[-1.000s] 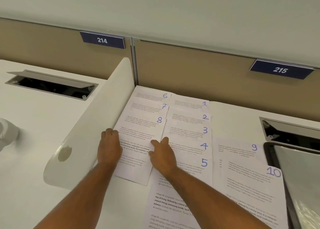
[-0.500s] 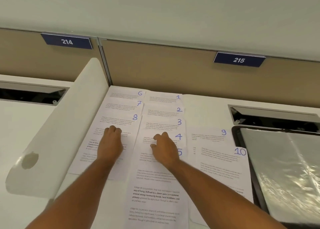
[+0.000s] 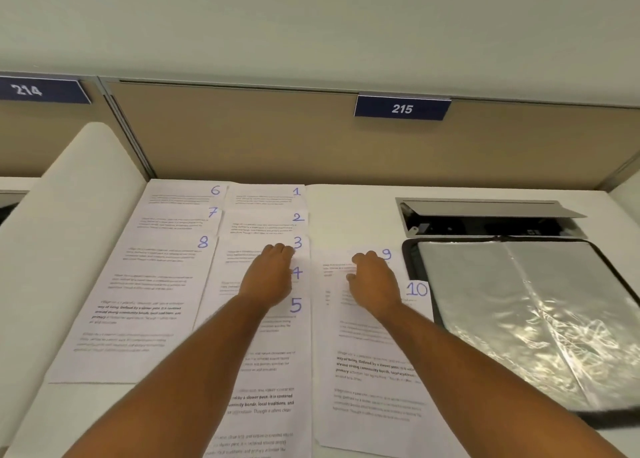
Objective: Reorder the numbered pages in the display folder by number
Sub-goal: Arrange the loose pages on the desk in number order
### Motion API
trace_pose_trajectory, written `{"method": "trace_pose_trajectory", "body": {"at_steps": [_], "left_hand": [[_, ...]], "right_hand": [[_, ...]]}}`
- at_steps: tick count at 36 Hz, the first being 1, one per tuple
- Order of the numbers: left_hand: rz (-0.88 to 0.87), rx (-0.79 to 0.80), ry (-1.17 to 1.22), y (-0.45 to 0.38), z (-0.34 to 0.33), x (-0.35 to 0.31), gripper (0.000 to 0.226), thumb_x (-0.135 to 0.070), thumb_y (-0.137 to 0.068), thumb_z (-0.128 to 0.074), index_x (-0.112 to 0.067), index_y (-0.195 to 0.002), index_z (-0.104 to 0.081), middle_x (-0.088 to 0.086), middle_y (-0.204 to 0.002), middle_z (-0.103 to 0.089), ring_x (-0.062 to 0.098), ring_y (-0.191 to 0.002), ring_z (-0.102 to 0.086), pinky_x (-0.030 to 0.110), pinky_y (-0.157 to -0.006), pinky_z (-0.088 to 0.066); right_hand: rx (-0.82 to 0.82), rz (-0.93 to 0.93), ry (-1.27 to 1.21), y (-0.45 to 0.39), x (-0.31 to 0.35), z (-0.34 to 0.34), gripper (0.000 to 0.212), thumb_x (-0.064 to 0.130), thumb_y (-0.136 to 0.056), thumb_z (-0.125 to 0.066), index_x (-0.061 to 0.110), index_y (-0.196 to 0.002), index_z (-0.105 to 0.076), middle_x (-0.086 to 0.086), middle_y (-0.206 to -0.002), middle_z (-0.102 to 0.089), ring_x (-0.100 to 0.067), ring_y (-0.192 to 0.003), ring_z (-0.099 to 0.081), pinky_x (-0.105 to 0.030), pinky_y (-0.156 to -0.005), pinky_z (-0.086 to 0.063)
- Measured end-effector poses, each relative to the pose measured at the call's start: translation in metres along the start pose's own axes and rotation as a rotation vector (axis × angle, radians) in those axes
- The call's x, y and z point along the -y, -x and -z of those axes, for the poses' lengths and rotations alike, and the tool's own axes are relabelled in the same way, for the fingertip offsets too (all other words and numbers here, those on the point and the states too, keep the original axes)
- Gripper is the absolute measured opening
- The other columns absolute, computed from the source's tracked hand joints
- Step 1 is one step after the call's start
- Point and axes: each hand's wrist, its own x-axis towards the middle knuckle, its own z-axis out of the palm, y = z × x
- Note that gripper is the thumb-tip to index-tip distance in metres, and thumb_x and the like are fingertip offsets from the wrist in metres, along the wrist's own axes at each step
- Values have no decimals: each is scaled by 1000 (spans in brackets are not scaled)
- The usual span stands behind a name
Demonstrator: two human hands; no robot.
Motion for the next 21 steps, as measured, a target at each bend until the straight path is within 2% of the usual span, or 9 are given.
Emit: {"method": "trace_pose_trajectory", "body": {"at_steps": [4,7,11,18,21], "left_hand": [[-46,120,-20,-21,-9,-31,56,-23,-98,-61,-14,-150,-41,5,-147,-50,24,-134,-44,38,-111,-38],[-39,178,-21,-36,-15,-50,61,-27,-98,-62,-16,-153,-36,5,-151,-46,24,-138,-41,39,-114,-36],[-6,232,-68,-54,-25,-66,56,-25,-95,-65,-13,-145,-42,7,-144,-51,26,-134,-45,41,-108,-42],[16,271,-159,-71,-40,-73,44,-17,-92,-65,-10,-131,-47,8,-130,-52,27,-120,-50,40,-98,-48],[-6,262,-176,-76,-40,-75,42,-16,-90,-67,-9,-127,-48,7,-125,-50,26,-116,-50,40,-95,-50]], "right_hand": [[-9,-35,69,-19,-37,13,34,23,-100,-58,13,-132,-56,-9,-132,-55,-29,-124,-53,-39,-99,-47],[-2,-55,59,-33,-63,21,31,15,-97,-58,13,-128,-57,-9,-131,-57,-29,-120,-55,-39,-97,-49],[59,-32,74,-47,-84,28,43,12,-98,-56,12,-141,-48,-8,-141,-51,-29,-128,-49,-40,-103,-45],[116,50,73,-62,-98,21,55,5,-98,-52,11,-151,-38,-8,-152,-44,-29,-139,-41,-41,-112,-39],[88,93,132,-64,-99,15,50,5,-96,-54,12,-145,-45,-7,-144,-47,-28,-130,-46,-40,-104,-45]]}}
